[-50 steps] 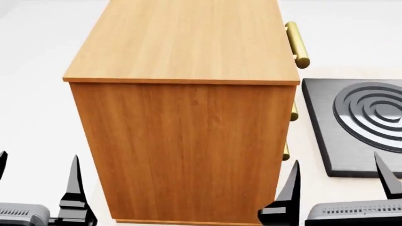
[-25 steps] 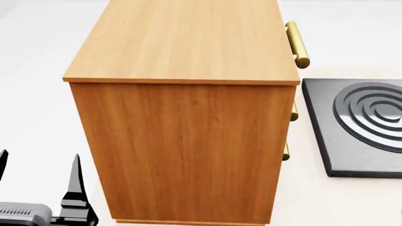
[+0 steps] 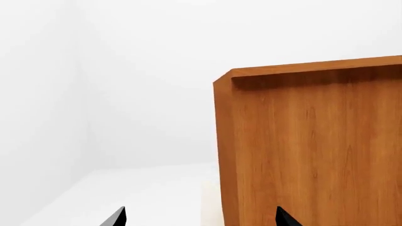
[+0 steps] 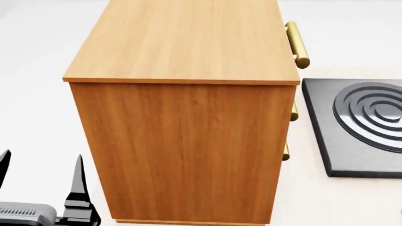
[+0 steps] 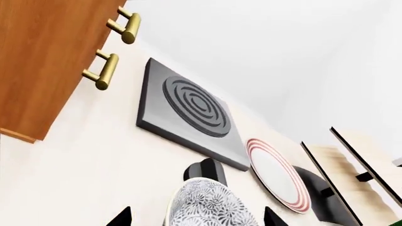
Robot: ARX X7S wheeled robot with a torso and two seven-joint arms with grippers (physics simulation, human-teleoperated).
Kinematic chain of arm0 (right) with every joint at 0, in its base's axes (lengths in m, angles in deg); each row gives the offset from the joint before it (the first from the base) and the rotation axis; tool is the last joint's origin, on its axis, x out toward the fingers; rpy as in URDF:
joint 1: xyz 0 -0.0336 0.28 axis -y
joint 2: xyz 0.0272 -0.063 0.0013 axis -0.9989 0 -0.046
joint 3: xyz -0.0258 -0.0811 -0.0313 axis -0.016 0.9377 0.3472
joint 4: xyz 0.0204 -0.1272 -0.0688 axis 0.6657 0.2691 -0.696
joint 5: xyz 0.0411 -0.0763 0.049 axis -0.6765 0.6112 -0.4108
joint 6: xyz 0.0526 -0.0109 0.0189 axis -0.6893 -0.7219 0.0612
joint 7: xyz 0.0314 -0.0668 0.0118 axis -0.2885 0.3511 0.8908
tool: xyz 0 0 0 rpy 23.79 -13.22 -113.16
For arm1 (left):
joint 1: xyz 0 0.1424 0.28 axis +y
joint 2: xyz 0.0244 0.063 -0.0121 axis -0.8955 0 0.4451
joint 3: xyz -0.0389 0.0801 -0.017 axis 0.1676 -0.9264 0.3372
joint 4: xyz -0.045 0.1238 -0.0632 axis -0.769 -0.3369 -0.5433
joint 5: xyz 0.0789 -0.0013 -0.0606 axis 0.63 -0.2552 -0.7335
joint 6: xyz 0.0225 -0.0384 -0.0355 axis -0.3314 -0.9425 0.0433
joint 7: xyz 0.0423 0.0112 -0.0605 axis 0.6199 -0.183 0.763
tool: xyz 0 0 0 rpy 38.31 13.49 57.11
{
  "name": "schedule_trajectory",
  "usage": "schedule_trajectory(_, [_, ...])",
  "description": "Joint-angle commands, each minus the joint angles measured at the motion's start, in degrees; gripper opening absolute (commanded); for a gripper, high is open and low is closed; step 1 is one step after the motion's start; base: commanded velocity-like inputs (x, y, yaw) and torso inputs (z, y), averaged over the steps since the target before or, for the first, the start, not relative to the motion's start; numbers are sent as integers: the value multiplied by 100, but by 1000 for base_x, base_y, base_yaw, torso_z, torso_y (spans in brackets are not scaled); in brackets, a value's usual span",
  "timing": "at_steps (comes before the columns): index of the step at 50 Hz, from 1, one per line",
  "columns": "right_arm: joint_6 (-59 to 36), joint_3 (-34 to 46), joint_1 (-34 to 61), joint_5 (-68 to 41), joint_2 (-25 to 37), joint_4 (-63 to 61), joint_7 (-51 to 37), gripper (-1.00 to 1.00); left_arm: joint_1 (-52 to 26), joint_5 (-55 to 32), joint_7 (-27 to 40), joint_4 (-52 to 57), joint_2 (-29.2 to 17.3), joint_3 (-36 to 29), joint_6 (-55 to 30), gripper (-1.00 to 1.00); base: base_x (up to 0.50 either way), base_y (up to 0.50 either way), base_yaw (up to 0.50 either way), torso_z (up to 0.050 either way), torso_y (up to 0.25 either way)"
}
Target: Put the bowl on the top of the cabinet.
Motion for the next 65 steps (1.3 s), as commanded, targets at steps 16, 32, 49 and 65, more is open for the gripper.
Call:
schedule_trajectory(16, [799,540,-525,410,13,642,106,100,0,4,66,-22,-39,-79,32,100,0,0,0,0,0])
schedule_trajectory(32, [824,634,-599,572,-262,989,339,100,3,12,112,11,-69,-124,26,100,0,0,0,0,0])
schedule_trajectory(49, [836,592,-536,476,-302,1244,598,100,-1,-9,153,27,-100,-141,22,100,0,0,0,0,0])
schedule_trajectory(65, [671,483,-388,340,-346,1336,757,100,-1,-23,185,8,-119,-169,50,100,0,0,0,0,0])
